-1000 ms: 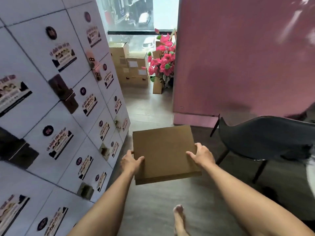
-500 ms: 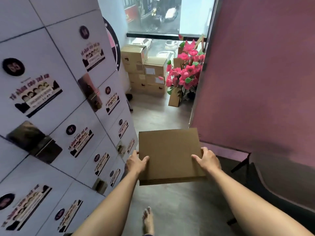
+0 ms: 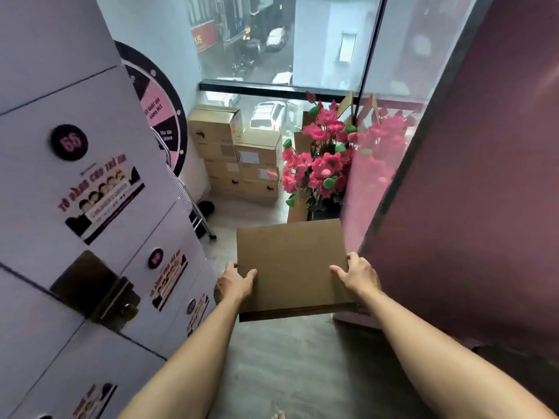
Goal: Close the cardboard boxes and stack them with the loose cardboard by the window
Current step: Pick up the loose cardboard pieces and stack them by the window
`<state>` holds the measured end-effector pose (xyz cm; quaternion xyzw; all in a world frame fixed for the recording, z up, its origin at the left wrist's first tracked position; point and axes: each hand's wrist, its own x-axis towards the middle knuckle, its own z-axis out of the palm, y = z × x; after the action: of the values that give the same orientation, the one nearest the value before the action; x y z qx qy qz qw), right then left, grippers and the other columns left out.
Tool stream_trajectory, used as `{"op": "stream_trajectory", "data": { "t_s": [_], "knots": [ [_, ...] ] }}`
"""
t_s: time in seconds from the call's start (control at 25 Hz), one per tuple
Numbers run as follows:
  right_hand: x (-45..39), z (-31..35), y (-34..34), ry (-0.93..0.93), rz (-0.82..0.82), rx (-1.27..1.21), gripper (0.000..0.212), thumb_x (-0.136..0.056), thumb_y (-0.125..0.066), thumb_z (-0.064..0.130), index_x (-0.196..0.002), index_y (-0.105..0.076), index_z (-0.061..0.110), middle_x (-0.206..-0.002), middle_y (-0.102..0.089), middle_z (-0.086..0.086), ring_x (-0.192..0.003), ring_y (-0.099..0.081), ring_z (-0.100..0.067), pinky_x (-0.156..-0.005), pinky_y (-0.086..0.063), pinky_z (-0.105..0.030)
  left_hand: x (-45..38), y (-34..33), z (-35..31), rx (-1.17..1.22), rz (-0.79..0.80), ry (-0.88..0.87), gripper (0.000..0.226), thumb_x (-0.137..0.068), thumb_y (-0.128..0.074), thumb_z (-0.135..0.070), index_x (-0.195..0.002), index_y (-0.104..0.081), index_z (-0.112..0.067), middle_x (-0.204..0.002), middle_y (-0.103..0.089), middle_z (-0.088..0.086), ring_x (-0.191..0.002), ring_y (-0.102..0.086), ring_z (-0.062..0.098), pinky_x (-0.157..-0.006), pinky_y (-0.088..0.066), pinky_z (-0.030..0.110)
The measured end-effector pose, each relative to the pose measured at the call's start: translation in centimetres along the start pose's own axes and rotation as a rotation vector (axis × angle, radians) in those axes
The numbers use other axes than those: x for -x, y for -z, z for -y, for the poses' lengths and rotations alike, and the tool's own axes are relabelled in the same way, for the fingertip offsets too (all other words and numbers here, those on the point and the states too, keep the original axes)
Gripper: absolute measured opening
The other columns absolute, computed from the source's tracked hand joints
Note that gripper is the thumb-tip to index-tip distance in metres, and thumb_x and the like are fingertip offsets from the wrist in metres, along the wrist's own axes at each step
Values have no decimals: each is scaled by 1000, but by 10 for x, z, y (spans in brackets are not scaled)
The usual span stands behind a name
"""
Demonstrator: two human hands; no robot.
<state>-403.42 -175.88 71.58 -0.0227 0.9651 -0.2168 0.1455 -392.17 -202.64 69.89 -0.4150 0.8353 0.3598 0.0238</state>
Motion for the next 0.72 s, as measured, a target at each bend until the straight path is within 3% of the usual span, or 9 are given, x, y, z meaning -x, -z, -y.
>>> {"op": "stream_trajectory", "data": {
  "t_s": [0.32, 0.52, 0.72],
  "knots": [
    [-199, 73, -9, 28, 40, -1, 64, -94, -56, 55, -142, -43, 14, -132, -55, -12, -121, -55, -32, -96, -48, -41, -178, -4, -87, -13, -11, 59, 54, -91, -64, -52, -133, -53, -20, -131, -61, 10, -122, -57, 31, -94, -45, 34],
    [-332, 164, 4, 153, 79, 74, 59, -97, -49, 56, -139, -43, 15, -131, -53, -11, -119, -56, -33, -95, -45, -40, -276, 20, -149, 62, -138, 201, 58, -94, -63, -48, -140, -48, -16, -137, -57, 13, -127, -53, 31, -102, -42, 37],
    [-429, 239, 7, 229, 94, 138, 54, -97, -47, 56, -133, -46, 16, -126, -54, -11, -114, -58, -34, -90, -48, -42, -357, 38, -184, 75, -177, 297, 57, -95, -57, -50, -142, -45, -18, -137, -56, 11, -124, -55, 31, -97, -45, 38]
  ]
}}
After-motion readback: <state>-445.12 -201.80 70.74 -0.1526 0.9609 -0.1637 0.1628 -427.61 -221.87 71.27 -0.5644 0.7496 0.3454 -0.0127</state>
